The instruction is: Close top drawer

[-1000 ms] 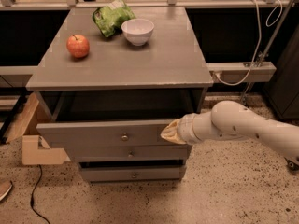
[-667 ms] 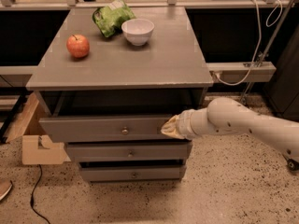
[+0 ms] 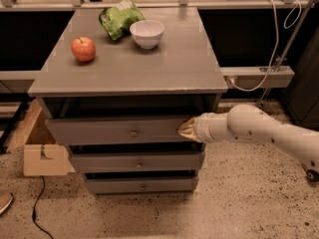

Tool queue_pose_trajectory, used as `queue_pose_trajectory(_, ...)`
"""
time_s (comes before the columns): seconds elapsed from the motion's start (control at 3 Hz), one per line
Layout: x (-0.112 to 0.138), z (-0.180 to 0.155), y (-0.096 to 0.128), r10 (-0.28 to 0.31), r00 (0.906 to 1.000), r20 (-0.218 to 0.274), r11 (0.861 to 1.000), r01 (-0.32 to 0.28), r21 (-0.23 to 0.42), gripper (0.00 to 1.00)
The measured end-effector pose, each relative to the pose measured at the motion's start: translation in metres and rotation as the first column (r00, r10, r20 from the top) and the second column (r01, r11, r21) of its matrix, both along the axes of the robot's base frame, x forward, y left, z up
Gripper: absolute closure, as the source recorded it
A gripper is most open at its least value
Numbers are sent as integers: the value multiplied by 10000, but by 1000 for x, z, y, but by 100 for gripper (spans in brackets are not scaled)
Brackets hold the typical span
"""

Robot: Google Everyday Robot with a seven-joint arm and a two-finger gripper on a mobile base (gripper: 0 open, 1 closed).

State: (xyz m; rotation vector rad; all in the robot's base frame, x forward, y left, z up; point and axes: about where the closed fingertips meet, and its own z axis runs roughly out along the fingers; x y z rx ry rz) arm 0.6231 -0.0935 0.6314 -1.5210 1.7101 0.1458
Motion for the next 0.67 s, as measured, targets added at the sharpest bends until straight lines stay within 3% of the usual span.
queue_pose_trajectory(0.33,-15,13,-21,-550,9982,251,9984,548,102,100)
queue_pose_trajectory(0.67,-36,19,-43,-927,9956,151,9953,922,292,100)
